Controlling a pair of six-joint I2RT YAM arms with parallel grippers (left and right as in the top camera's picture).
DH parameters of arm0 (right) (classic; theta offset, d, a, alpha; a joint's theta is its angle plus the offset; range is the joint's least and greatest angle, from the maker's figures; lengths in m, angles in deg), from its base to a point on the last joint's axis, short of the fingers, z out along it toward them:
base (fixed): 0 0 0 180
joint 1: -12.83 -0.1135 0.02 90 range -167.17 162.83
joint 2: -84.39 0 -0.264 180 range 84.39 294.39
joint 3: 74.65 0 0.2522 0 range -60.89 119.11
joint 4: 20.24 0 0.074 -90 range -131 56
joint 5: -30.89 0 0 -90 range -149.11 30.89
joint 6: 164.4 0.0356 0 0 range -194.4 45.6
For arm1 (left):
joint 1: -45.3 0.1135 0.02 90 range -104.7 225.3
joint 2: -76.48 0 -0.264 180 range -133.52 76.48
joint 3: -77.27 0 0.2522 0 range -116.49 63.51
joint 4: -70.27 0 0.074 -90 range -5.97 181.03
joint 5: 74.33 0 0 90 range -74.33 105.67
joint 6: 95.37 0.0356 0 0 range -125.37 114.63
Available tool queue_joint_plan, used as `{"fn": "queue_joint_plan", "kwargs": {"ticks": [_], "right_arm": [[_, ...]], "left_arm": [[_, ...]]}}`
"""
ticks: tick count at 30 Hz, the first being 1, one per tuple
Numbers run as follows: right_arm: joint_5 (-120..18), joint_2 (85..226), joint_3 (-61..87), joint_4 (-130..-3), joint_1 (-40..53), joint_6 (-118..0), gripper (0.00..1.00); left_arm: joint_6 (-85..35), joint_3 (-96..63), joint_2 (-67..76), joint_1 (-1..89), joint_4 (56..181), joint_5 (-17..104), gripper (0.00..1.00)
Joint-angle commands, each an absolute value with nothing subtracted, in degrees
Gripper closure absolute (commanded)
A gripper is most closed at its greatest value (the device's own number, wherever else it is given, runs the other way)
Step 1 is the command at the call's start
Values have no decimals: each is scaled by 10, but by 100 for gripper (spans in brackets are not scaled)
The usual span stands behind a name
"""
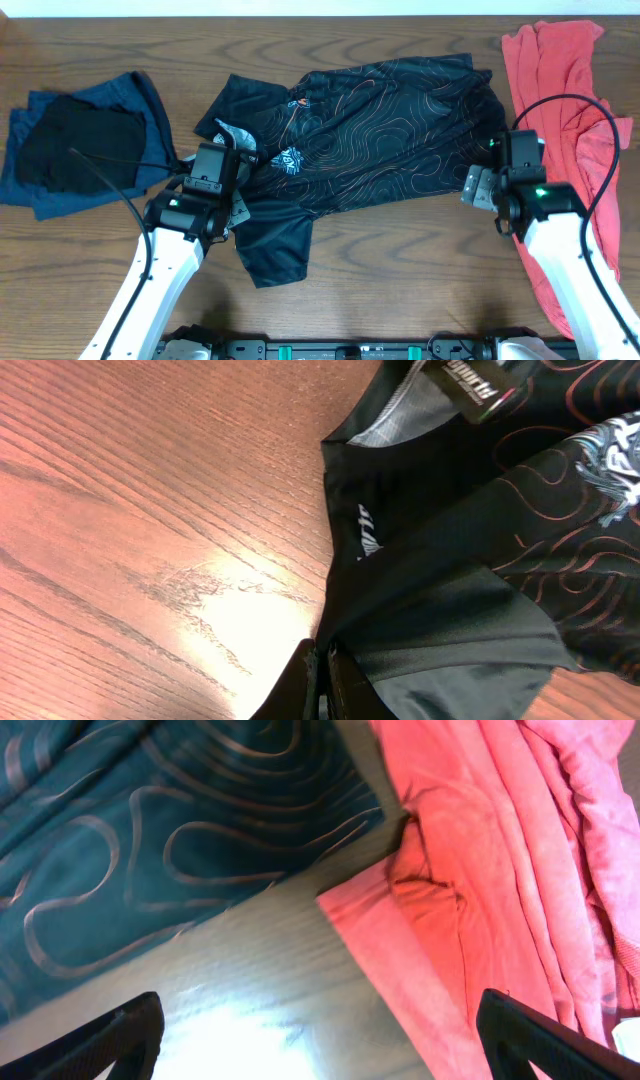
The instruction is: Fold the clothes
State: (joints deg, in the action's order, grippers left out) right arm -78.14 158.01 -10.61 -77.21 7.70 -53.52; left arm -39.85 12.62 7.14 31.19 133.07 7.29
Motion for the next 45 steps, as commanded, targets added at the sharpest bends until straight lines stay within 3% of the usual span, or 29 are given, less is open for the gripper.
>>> {"fn": "queue_joint_plan", "kwargs": {"ticks": [1, 9, 11, 13, 14, 24, 40, 45], "right_arm": [[-778, 1615, -105, -749, 107, -515, 5], [-737, 1710, -105, -672, 136, -525, 15], [-724, 1734, -105, -655, 136, -537, 27], [-726, 1757, -105, -646, 139, -529, 48], [-726, 1767, -105, -641, 142, -515, 52], [-701, 1817, -105, -582, 201, -455, 46], [-710, 1872, -105, -545, 209, -420, 53], [-715, 1875, -105, -528, 216, -418, 71]], "left_arm": [[-386, 128, 57, 317, 1332, 57, 94], [-386, 128, 35, 317, 1325, 57, 94], [-386, 128, 35, 317, 1322, 57, 94], [-386, 128, 35, 317, 1321, 57, 94], [-386, 128, 35, 317, 1321, 57, 94], [-386, 128, 35, 317, 1311, 57, 94], [-386, 128, 35, 317, 1311, 57, 94], [-386, 128, 35, 317, 1311, 57, 94]]}}
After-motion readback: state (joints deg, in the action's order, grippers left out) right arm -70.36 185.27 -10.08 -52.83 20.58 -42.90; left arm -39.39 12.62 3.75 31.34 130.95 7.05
